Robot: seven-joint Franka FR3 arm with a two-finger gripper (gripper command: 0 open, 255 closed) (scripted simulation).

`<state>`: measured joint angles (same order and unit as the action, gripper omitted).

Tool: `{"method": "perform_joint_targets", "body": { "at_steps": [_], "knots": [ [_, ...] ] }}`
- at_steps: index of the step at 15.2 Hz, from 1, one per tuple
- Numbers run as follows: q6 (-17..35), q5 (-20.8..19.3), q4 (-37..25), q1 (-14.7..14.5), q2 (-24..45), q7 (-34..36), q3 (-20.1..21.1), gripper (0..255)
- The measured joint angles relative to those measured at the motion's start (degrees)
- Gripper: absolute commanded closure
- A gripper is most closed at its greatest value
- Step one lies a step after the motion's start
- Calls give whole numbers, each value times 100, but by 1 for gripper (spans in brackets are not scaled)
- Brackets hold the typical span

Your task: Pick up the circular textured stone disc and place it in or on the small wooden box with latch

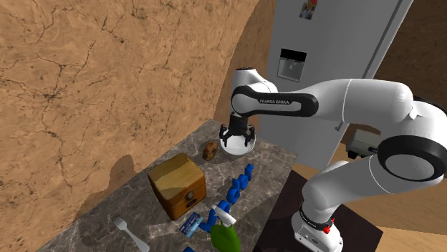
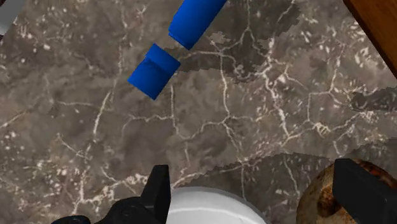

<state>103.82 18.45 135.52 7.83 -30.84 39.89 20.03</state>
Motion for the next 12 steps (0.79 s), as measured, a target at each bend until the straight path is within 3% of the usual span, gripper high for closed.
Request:
{"method": "perform_joint_targets", "body": {
  "at_steps": [5, 9, 12],
  "knots": [
    [758, 58, -482, 401, 941, 1730, 598, 0],
    [1300, -207, -1025, 742, 1825, 3146, 968, 0],
    [1578, -329, -1109, 810, 2130, 3656, 1082, 0]
  ]
}}
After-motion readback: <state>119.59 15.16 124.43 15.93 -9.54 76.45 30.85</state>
